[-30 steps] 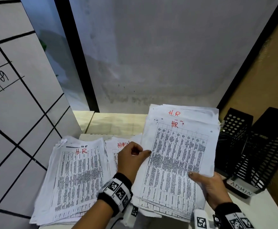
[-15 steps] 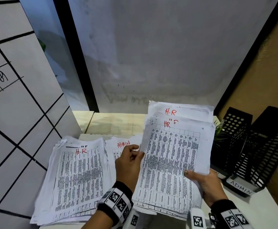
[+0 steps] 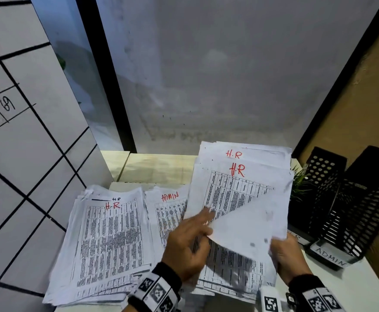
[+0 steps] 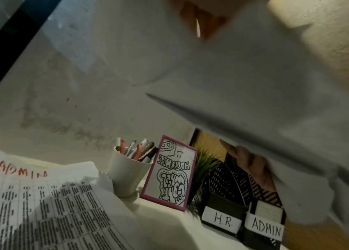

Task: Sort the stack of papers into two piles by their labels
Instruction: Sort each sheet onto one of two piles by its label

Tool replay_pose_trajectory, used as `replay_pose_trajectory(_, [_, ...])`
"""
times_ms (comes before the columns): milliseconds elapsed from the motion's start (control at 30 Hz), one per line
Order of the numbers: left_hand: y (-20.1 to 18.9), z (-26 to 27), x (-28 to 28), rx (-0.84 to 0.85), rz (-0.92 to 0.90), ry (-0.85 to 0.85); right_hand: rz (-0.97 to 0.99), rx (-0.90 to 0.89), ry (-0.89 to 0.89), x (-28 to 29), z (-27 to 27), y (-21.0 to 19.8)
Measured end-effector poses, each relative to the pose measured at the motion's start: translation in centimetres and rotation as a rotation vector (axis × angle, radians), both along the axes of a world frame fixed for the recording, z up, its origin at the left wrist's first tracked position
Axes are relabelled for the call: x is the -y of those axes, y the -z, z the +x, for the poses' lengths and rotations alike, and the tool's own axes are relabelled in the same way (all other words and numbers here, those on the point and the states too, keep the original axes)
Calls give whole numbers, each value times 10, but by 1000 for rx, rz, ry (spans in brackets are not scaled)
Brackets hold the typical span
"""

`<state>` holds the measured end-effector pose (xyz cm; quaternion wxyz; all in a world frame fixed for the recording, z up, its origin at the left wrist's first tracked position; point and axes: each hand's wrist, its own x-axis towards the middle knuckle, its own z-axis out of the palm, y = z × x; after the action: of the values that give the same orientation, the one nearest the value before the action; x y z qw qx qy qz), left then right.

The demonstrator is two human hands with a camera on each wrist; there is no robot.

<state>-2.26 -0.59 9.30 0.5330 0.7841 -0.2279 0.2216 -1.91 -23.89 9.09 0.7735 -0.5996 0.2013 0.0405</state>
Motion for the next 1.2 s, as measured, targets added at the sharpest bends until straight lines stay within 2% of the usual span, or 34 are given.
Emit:
replay_pose_trajectory(67, [-2,1,-1,-69,20,38,-25,-5,22,1,0,1])
replay_pose_trajectory(133, [-8,6,0,-201,-7,-2,-30,-20,32,2,0,2])
replay_pose_trajectory(300, [-17,31,4,-355,-59,-311,-30,-38,38,1,0,1])
replay_pose_trajectory(400, [-16,41,0,-467,-105,-393,-2,-49,30,2,2,-1])
replay_pose_trajectory(533, [-12,40,-1,-499,-91,-432,5,-49,25,3,3,0])
replay_pose_trajectory(633, [-9,38,0,-539,-159,-432,28,-20,2,2,2,0])
replay_pose_trajectory(767, [-8,34,1,-489,-119,-415,52,5,-19,2,3,3])
replay_pose_trajectory(967, [4,27,-3,-123,148,-321,39,11,-17,2,5,5])
replay_pose_trajectory(1067, [8,22,-7,24,159,-266,51,24,-12,3,5,6])
replay_pose_trajectory(1200, [11,20,-9,85,163,-234,54,19,-9,4,4,8])
